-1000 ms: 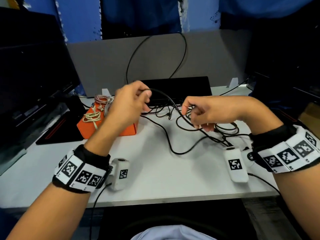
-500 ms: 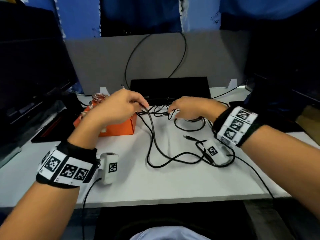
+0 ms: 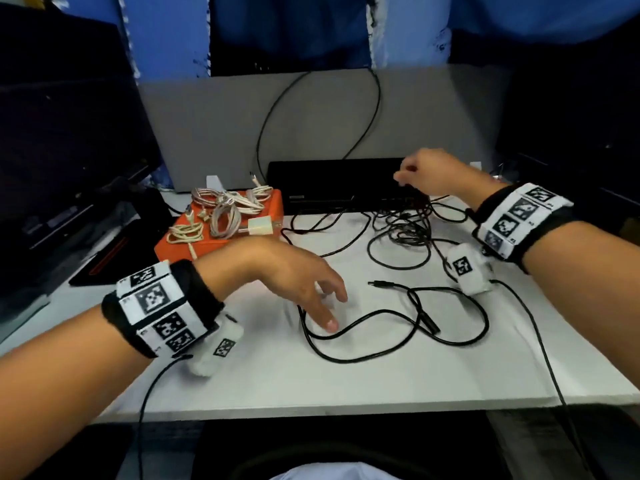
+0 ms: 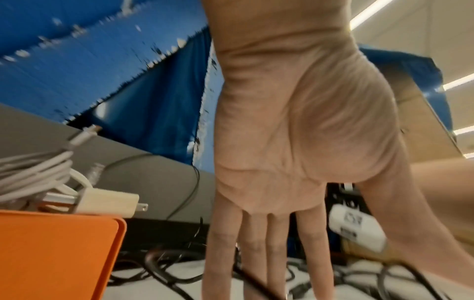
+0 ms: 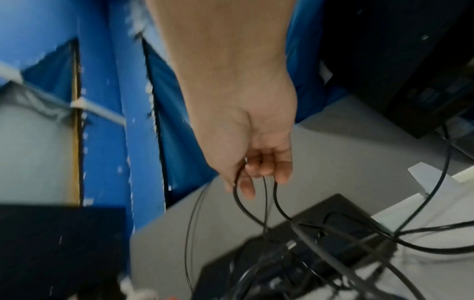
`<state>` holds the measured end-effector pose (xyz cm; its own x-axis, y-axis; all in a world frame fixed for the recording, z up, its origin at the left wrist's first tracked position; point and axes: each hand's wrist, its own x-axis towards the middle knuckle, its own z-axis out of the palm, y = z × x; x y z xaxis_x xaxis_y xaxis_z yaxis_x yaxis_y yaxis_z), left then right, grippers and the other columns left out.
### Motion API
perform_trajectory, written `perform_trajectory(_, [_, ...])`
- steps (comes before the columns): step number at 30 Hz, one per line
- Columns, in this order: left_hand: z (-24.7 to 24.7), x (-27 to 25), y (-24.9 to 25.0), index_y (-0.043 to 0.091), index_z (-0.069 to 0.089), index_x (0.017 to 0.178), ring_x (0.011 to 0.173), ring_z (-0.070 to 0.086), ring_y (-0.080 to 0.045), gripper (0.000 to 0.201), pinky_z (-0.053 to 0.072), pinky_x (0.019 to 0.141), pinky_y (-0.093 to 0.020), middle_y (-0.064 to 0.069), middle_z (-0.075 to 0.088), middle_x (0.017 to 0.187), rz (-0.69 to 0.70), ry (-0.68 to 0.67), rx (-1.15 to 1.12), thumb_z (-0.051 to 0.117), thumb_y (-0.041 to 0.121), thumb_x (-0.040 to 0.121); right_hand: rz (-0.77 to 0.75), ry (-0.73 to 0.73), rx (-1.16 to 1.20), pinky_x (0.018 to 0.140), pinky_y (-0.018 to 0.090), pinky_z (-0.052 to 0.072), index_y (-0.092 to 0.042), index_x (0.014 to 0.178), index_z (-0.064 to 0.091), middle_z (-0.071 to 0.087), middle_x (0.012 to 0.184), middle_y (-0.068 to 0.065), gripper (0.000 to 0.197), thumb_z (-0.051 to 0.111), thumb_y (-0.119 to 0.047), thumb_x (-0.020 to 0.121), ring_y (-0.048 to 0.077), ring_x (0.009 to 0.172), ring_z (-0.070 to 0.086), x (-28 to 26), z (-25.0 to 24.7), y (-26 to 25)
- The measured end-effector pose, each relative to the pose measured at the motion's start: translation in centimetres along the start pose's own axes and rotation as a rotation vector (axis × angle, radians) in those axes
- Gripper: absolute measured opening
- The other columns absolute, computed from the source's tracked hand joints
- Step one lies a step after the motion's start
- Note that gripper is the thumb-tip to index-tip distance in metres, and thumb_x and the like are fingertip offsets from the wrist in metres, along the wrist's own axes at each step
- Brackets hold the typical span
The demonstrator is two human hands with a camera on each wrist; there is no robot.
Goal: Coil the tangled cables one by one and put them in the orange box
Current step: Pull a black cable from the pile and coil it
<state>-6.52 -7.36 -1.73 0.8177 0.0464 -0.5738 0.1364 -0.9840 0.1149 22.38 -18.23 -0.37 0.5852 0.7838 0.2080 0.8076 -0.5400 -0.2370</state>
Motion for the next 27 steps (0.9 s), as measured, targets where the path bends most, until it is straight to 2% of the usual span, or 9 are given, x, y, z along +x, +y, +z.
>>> perform_trajectory(4, [0.1,3.3,0.3,0.033,0.049,0.146,0.133,0.045,-0.018,0.068,0.041,0.111,-0.038,0.009,0.046,0.148,-0.041,-0.043,0.16,0.073,0.056,0.086,0.074,0.093,0.557,0.057,0.022,0.047,-0.016,0.088,0.071,0.059,0.072,0.002,0.022,0.059,-0.028,0.103,0.016,0.065,0.056,-2.7,-3.9,0.5])
perform_trajectory(7, [-0.8,6.3,0.1,0.024,0.065,0.115,0.108,0.055,-0.017,0.03,0.048,0.088,-0.031,0.006,0.058,0.119,-0.004,0.073,0.235,0.075,0.037,0.089,-0.044,0.085,0.605,0.071,0.024,0.052,-0.021,0.093,0.077,0.063,0.072,-0.005,0.025,0.055,-0.011,0.1,0.011,0.068,0.058,-6.6,-6.9,-0.8])
perform_trajectory(10, [-1.9,9.6,-0.4,0.022,0.067,0.096,0.093,0.059,-0.018,0.009,0.053,0.078,-0.033,0.006,0.062,0.102,0.009,0.136,0.254,0.071,0.018,0.089,-0.148,0.078,0.548,0.08,0.019,0.051,-0.025,0.105,0.078,0.075,0.092,-0.005,0.017,0.062,-0.02,0.103,0.009,0.081,0.069,-10.3,-9.2,-2.4])
perform_trajectory(15, [-3.5,13.4,-0.2,0.016,0.067,0.109,0.092,0.053,-0.021,0.019,0.043,0.075,-0.032,0.003,0.057,0.103,0.043,0.253,0.382,0.055,0.012,0.095,-0.245,0.501,0.682,0.056,0.014,0.045,-0.026,0.096,0.073,0.063,0.065,-0.016,0.02,0.066,-0.045,0.097,0.003,0.057,0.053,-12.5,-12.3,-2.8])
perform_trajectory(18, [-4.8,13.9,-0.8,0.012,0.066,0.115,0.1,0.056,-0.025,0.022,0.037,0.074,-0.029,-0.005,0.058,0.116,0.077,0.404,0.411,0.055,0.018,0.098,-0.099,0.676,0.742,0.04,0.024,0.038,-0.024,0.078,0.065,0.053,0.056,0.003,0.048,0.059,-0.07,0.09,0.015,0.04,0.043,-4.2,-13.3,18.5])
perform_trajectory(20, [-5.7,13.4,-1.4,0.013,0.064,0.118,0.108,0.058,-0.03,0.026,0.044,0.074,-0.035,-0.008,0.054,0.124,0.047,0.558,0.345,0.063,0.024,0.095,-0.172,0.841,0.751,0.055,0.025,0.047,-0.033,0.079,0.072,0.061,0.055,0.0,0.055,0.048,-0.082,0.088,0.013,0.04,0.049,-1.7,-12.7,23.9])
perform_trajectory(22, [-6.3,12.5,-2.0,0.013,0.061,0.125,0.11,0.06,-0.033,0.039,0.049,0.077,-0.04,-0.011,0.054,0.127,-0.148,0.63,0.333,0.065,0.037,0.095,-0.224,0.792,0.779,0.043,0.021,0.036,-0.032,0.08,0.067,0.054,0.061,-0.004,0.034,0.055,-0.058,0.099,0.013,0.047,0.044,-10.4,-12.0,13.7])
perform_trajectory(24, [-6.5,11.4,-2.5,0.011,0.069,0.112,0.101,0.067,-0.029,0.051,0.053,0.08,-0.037,-0.009,0.068,0.117,-0.379,0.477,0.319,0.059,0.058,0.095,-0.162,0.626,0.782,0.042,0.021,0.03,-0.034,0.084,0.064,0.05,0.061,-0.009,0.018,0.06,-0.044,0.099,0.009,0.05,0.039,-17.9,-11.6,-2.0])
perform_trajectory(27, [-6.0,11.2,-2.3,0.011,0.07,0.096,0.083,0.074,-0.028,0.067,0.057,0.063,-0.029,-0.011,0.076,0.095,-0.43,0.172,-0.018,0.052,0.075,0.09,-0.36,0.704,0.797,0.044,0.019,0.032,-0.022,0.098,0.069,0.053,0.058,-0.011,0.017,0.062,-0.037,0.099,0.005,0.051,0.043,-16.8,-11.2,-5.2])
